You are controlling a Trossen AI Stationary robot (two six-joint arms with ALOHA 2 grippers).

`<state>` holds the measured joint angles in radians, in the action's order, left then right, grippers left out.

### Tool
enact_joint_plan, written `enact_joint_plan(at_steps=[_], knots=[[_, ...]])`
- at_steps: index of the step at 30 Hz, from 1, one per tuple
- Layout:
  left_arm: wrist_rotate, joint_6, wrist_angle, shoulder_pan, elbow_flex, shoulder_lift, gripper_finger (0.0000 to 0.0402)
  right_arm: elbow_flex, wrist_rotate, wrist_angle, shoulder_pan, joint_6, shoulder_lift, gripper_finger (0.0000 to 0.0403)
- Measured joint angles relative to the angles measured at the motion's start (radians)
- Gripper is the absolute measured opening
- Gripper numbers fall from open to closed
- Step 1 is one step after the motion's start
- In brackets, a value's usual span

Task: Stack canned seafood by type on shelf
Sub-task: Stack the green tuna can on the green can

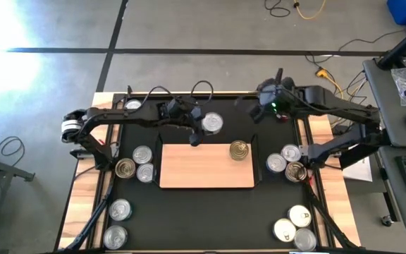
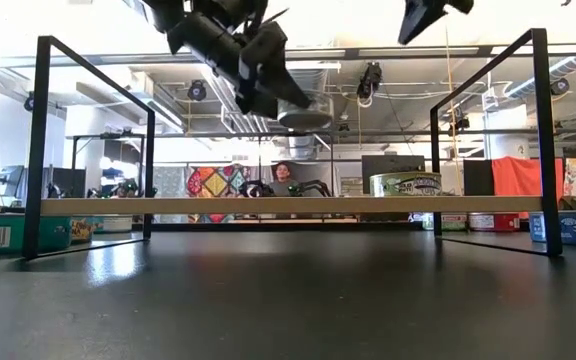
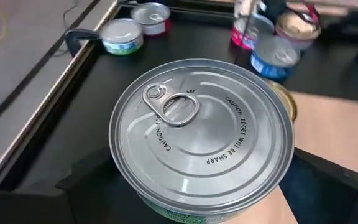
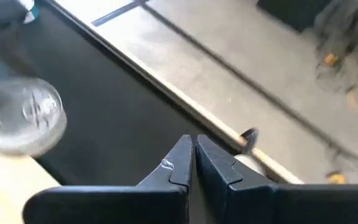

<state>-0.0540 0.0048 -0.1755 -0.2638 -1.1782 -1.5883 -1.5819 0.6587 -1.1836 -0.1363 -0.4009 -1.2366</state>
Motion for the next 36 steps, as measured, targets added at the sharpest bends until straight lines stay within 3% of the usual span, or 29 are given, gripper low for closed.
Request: enact_joint_plan(at_steps=[4,10,16,21,24,26,32,36], knots=[[-0.015,-0.064,-0.001,0.02,-0.001,-0.002,0.0357,0.026,0.055,-0.018,0.058,0.076,0.043,0.0013],[-0.007,-0.104,-0.05,0.039,0.005,-0.003,0.0357,0.071,-0.107,-0.044,0.097,0.023,0.12,0.0013],[-0.009,-0.104,0.012,0.042,0.056,-0.003,0.0357,0.145,-0.116,0.128,0.087,0.109,0.152,0.0013],[-0.013,-0.096,0.105,0.046,0.091,-0.007,0.0357,0.166,-0.298,0.376,0.055,0.223,0.107,0.0013],[-0.036,-0.092,0.127,0.055,0.092,-0.024,0.0357,0.166,-0.327,0.482,0.056,0.238,0.065,0.0013],[-0.05,-0.083,0.148,0.061,0.092,-0.035,0.0357,0.166,-0.334,0.509,0.054,0.22,0.038,0.0013],[-0.06,-0.088,0.175,0.069,0.092,-0.08,0.0357,0.101,-0.506,0.489,0.042,0.126,-0.049,0.0013],[-0.06,-0.084,0.219,0.097,0.093,-0.097,0.0357,0.088,-0.513,0.482,0.037,0.175,-0.128,0.0013]])
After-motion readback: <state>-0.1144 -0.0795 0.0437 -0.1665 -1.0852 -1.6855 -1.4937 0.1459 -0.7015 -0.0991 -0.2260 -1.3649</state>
